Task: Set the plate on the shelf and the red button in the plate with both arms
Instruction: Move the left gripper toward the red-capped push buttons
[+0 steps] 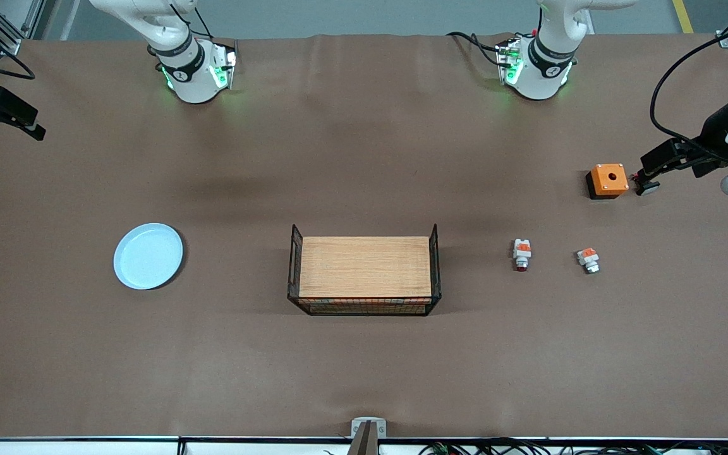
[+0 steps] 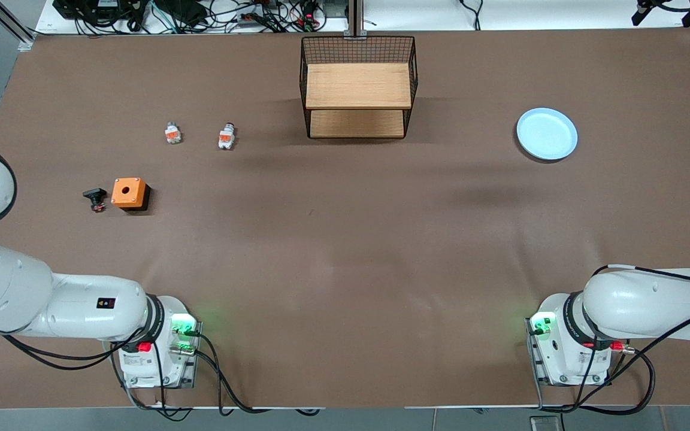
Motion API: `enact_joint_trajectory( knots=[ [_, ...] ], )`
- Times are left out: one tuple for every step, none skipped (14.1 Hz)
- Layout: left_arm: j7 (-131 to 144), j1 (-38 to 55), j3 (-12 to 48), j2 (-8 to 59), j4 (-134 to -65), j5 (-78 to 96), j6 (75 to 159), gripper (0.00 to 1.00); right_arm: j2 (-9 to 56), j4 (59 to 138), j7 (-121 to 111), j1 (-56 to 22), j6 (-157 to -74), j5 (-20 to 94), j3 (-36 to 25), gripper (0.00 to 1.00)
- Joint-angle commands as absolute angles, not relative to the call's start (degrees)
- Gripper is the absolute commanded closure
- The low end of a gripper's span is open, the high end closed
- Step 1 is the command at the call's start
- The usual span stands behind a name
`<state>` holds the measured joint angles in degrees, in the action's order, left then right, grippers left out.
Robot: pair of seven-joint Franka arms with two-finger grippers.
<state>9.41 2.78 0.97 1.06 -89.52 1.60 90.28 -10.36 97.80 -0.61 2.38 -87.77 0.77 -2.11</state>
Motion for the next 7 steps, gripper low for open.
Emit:
enact_joint_trajectory(
  knots=[
    [8.9, 2.6, 1.1, 1.8, -88.2, 2.5, 89.0, 0.00, -12.1, 99.3, -1.0, 2.9, -87.9, -0.3, -1.5, 0.00],
    [8.8, 2.5, 1.1, 1.8, -88.0, 2.5, 89.0, 0.00, -12.1, 99.3, -0.9, 2.9, -87.8, -0.3, -1.4, 0.00],
    [8.8, 2.5, 1.1, 1.8, -87.9, 2.5, 89.0, 0.00, -12.1, 99.3, -0.7, 2.6, -87.7, -0.3, -1.4, 0.00],
    [8.6, 2.5, 1.0, 1.8, -87.9, 2.6, 89.0, 0.00, -12.1, 99.3, -0.7, 2.5, -87.7, -0.3, -1.4, 0.00],
    [8.6, 2.5, 1.0, 1.8, -87.9, 2.5, 89.0, 0.00, -12.1, 99.3, -0.7, 2.6, -87.7, -0.3, -1.4, 0.00],
    [8.5, 2.4, 1.0, 1.8, -87.9, 2.6, 89.0, 0.00, -12.1, 99.3, -0.7, 2.7, -87.7, -0.3, -1.5, 0.00],
    [8.6, 2.4, 1.0, 1.8, -87.9, 2.6, 89.0, 0.00, -12.1, 99.3, -0.7, 2.8, -87.7, -0.3, -1.5, 0.00]
  ],
)
